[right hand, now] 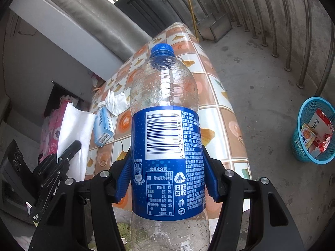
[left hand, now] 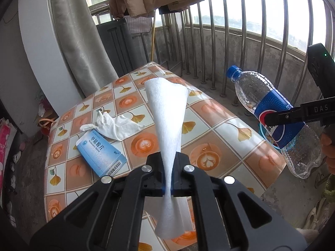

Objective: Collect trash
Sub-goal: 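Carry the Pepsi bottle and tissue sheet over the blue wastebasket with both tools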

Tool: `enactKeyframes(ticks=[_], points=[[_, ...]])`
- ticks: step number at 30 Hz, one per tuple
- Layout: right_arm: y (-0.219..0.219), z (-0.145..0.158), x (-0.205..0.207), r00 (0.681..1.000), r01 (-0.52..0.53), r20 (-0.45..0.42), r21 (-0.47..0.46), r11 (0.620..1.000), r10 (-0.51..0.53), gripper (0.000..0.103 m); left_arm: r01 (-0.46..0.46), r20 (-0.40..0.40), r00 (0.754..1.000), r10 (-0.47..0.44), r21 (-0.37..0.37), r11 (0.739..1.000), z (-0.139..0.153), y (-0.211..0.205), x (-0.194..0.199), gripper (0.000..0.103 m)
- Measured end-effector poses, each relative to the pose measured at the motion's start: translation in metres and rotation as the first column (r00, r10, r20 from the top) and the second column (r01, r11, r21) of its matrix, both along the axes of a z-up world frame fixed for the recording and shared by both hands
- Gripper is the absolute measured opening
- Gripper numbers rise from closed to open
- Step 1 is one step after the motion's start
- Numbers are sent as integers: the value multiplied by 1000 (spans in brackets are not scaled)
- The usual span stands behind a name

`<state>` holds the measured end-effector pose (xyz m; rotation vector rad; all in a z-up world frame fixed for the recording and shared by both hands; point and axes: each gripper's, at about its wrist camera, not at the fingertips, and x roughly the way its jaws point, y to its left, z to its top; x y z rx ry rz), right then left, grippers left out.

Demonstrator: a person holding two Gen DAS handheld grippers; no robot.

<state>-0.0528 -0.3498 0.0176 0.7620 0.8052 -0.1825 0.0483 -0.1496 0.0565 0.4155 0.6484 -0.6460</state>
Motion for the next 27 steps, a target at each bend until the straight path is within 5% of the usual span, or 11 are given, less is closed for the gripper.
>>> enactKeyframes(ticks=[11,18,23,27], points=[[-19,-1,-26,998,57,17,18,998,-57,58,70,25,997,-70,20,997,2,-36,-4,1],[-50,-1,-65,984,171,45,40,985,-173,58,191,-41,981,-191,-18,981,5,-87,0,1],[-89,-4,-118,937,344,49,53,938,-346,58,303,-157,937,-312,-82,950,3,-144,6,1],[-119,-21,-163,874,484,13,70,873,-486,58,370,-299,871,-391,-125,921,-14,-202,7,1]])
